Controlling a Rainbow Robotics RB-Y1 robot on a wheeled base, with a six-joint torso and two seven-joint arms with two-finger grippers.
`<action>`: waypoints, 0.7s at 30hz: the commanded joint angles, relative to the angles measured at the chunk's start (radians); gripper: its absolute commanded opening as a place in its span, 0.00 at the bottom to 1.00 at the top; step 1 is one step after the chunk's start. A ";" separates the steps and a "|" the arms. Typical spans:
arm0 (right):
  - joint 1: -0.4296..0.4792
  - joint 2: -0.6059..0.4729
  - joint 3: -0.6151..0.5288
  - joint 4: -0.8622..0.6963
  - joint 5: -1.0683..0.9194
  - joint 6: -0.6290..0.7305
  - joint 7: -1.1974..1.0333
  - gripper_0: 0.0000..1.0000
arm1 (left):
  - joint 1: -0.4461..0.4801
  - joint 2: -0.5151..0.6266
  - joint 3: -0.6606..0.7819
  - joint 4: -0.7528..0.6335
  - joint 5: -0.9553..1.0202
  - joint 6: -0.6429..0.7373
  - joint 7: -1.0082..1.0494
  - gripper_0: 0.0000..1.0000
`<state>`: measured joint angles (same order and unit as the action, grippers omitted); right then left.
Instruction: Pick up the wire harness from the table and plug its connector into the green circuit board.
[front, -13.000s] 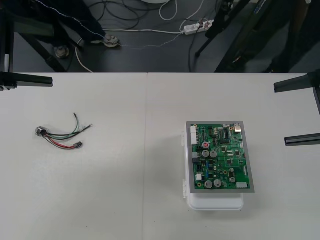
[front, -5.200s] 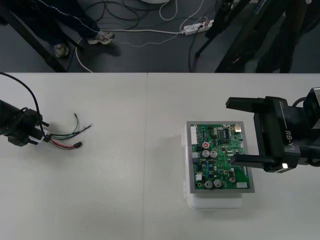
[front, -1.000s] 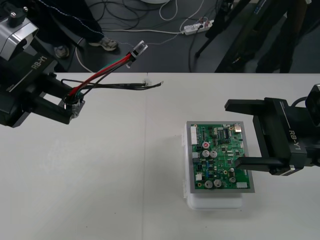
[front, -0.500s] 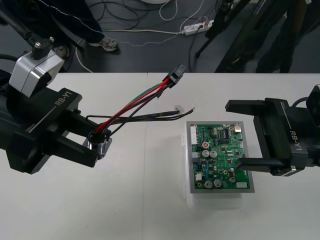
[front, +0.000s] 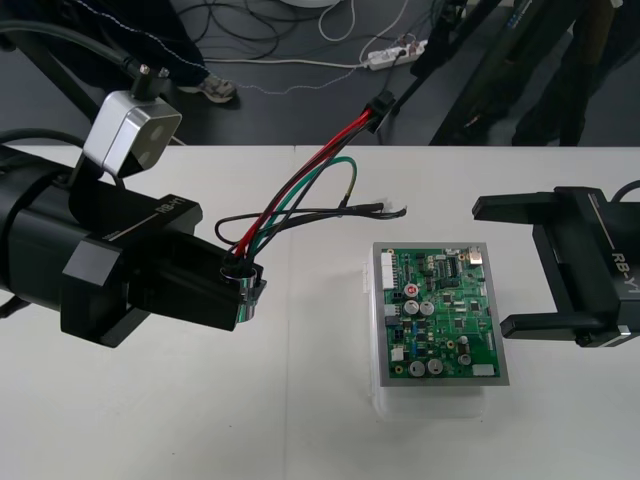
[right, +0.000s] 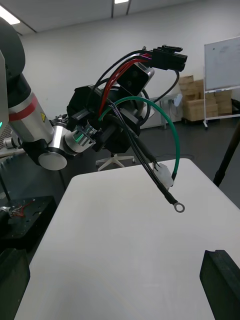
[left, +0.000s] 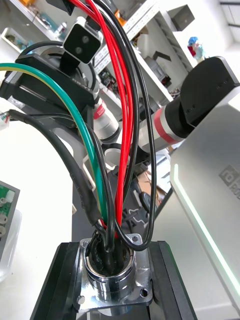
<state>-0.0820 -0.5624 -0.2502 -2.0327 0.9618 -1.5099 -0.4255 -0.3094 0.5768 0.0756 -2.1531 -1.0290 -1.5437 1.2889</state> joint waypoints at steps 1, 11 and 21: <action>-0.087 -0.079 -0.044 -0.003 -0.023 -0.033 -0.038 1.00 | 0.046 -0.051 0.007 -0.031 -0.019 -0.027 -0.042 0.00; -0.225 -0.080 -0.029 0.204 -0.037 -0.061 -0.033 1.00 | 0.072 -0.066 -0.043 -0.031 -0.025 -0.027 -0.042 0.00; -0.305 -0.088 0.008 0.304 -0.046 -0.061 -0.024 1.00 | 0.072 -0.095 -0.103 -0.022 -0.003 -0.027 -0.042 0.00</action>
<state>-0.3275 -0.6108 -0.2613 -1.7435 0.9328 -1.5646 -0.4329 -0.2504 0.5142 0.0035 -2.1543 -1.0505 -1.5450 1.2889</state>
